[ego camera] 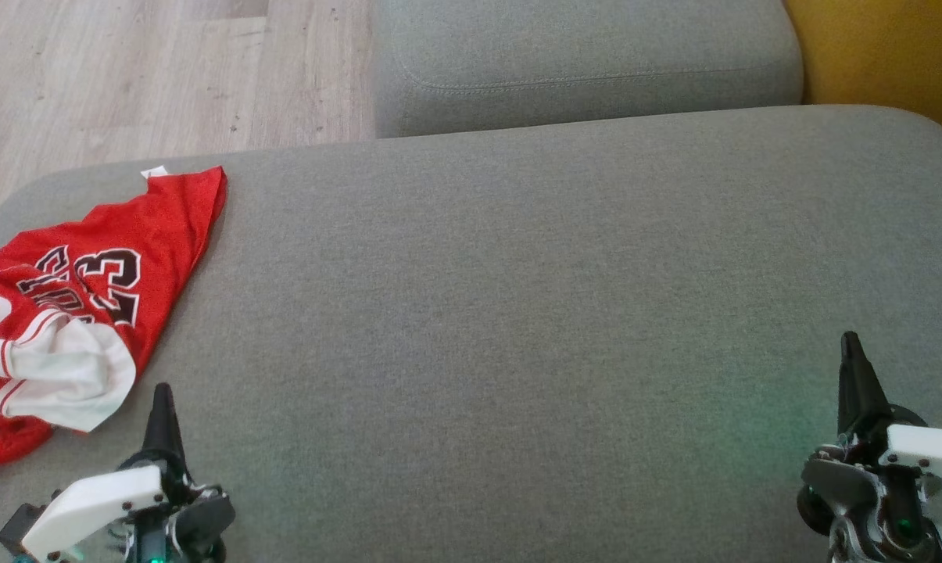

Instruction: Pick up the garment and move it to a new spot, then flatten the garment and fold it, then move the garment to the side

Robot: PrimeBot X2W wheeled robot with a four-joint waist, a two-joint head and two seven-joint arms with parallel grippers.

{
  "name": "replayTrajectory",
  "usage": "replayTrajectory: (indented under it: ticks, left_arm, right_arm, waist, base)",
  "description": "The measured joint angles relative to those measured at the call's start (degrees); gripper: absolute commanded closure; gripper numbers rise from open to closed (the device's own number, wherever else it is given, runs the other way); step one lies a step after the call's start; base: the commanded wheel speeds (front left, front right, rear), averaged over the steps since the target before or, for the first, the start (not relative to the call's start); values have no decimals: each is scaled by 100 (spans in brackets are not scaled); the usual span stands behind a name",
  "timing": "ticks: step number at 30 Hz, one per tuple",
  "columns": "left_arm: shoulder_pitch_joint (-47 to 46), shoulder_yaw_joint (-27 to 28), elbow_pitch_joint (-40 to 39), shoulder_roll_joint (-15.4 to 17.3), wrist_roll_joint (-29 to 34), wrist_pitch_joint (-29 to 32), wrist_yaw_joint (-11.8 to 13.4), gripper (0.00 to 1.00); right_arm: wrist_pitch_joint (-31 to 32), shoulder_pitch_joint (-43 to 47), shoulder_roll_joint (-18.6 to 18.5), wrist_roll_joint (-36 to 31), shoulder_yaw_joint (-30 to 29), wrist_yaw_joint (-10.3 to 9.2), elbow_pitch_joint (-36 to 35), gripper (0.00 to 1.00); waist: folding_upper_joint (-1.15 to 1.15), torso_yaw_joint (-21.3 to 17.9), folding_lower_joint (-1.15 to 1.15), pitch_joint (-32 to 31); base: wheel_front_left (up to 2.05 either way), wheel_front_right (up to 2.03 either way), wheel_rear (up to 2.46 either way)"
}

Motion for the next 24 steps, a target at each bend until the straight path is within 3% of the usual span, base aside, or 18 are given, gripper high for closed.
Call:
replayTrajectory:
  ticks: [24]
  left_arm:
    - [0, 0, 0, 0, 0, 0, 0, 100]
  right_arm:
    - [0, 0, 0, 0, 0, 0, 0, 100]
  waist:
    - [0, 0, 0, 0]
  base:
    - [0, 0, 0]
